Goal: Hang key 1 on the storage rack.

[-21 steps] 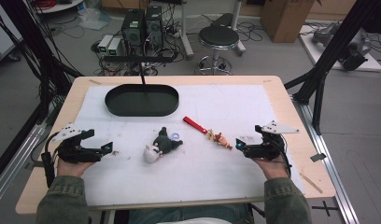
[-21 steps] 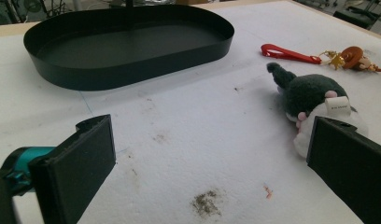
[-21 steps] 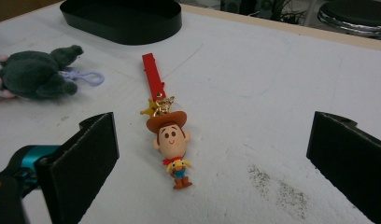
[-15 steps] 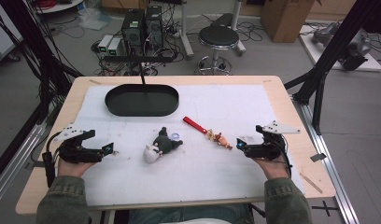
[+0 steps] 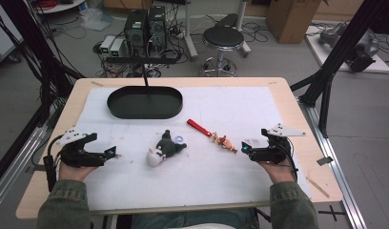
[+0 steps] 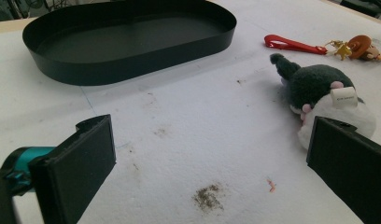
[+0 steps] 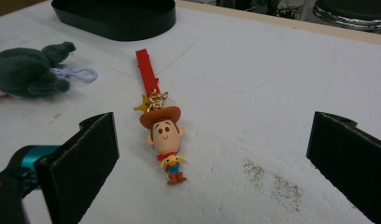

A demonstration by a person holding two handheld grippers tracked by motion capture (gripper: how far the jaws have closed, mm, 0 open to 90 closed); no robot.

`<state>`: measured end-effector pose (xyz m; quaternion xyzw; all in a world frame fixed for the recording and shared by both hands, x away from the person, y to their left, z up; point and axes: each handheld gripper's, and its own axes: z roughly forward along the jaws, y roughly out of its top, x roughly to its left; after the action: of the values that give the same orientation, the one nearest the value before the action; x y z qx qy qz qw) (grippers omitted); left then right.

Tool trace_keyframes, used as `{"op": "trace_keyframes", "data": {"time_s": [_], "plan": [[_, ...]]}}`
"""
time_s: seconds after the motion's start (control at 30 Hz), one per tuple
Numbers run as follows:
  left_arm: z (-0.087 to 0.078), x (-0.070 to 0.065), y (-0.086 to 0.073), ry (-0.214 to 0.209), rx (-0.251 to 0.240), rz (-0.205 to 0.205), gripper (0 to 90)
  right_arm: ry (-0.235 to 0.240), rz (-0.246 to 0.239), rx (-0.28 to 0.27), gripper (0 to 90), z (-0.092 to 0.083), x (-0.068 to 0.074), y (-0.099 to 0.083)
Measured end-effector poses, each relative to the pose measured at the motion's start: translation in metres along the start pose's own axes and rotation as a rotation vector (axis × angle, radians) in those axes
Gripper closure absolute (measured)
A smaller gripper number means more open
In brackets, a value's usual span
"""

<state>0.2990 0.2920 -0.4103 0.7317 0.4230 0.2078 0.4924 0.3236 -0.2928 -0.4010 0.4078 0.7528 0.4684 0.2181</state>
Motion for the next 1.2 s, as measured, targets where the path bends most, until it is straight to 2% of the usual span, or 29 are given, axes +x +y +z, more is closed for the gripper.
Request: {"op": "trace_keyframes", "data": {"time_s": [0.23,0.5,0.77,0.83,1.2], "plan": [[0.000,0.000,0.000,0.000,0.003,0.000,1.7,0.002,-0.017,0.034,1.2,0.004,0.002,0.000],[-0.001,-0.002,0.000,0.004,0.015,0.015,1.7,0.021,-0.018,0.060,1.2,0.007,0.006,0.010],[-0.001,-0.003,-0.002,-0.001,0.021,0.009,1.7,0.028,-0.057,0.083,1.2,0.018,0.010,0.020],[-0.002,-0.003,-0.002,-0.001,0.020,0.007,1.7,0.035,-0.067,0.103,1.2,0.022,0.013,0.023],[-0.002,-0.003,-0.001,0.001,0.023,0.006,1.7,0.080,-0.077,0.131,1.2,0.040,0.019,0.038]]}}
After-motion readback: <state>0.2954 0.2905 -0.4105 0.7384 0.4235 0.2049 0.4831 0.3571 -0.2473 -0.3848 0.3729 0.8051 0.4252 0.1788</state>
